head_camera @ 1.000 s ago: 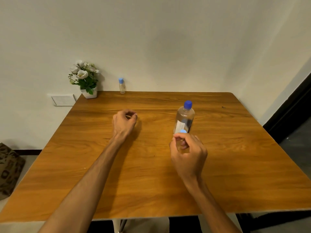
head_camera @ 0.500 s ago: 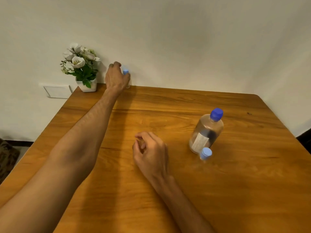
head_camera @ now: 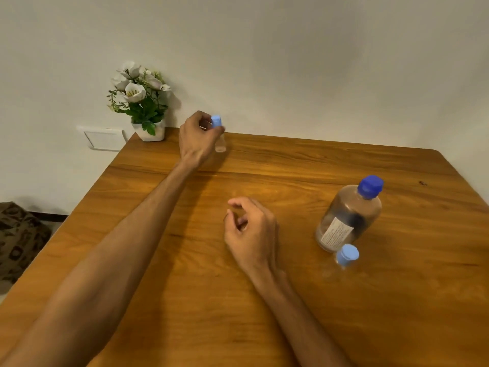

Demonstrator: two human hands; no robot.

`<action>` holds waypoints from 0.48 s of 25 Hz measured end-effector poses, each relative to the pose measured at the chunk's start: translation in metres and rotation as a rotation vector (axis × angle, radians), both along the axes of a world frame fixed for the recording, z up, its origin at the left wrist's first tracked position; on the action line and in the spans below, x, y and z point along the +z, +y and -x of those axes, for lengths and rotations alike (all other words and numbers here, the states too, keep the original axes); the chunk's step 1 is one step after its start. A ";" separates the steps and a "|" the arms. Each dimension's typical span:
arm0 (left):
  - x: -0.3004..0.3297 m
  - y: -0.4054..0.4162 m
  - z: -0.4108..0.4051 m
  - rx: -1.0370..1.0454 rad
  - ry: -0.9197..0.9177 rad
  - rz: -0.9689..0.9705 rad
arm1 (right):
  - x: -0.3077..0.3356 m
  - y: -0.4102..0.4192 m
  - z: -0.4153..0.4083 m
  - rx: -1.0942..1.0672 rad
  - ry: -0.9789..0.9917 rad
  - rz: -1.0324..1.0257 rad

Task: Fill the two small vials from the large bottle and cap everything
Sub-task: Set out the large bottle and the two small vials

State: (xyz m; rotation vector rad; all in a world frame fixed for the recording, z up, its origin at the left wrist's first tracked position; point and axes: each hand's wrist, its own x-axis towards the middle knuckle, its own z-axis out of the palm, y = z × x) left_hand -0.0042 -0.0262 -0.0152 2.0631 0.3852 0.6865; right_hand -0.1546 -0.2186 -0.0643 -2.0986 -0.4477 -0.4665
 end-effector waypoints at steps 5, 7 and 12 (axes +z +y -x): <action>-0.003 -0.054 0.124 -0.211 0.064 0.074 | 0.015 -0.039 0.042 0.069 -0.007 0.005; -0.008 -0.079 0.159 -0.215 0.090 0.112 | 0.019 -0.057 0.061 0.065 -0.018 0.023; -0.011 -0.135 0.208 -0.269 0.076 0.147 | 0.027 -0.119 0.112 -0.092 -0.136 -0.057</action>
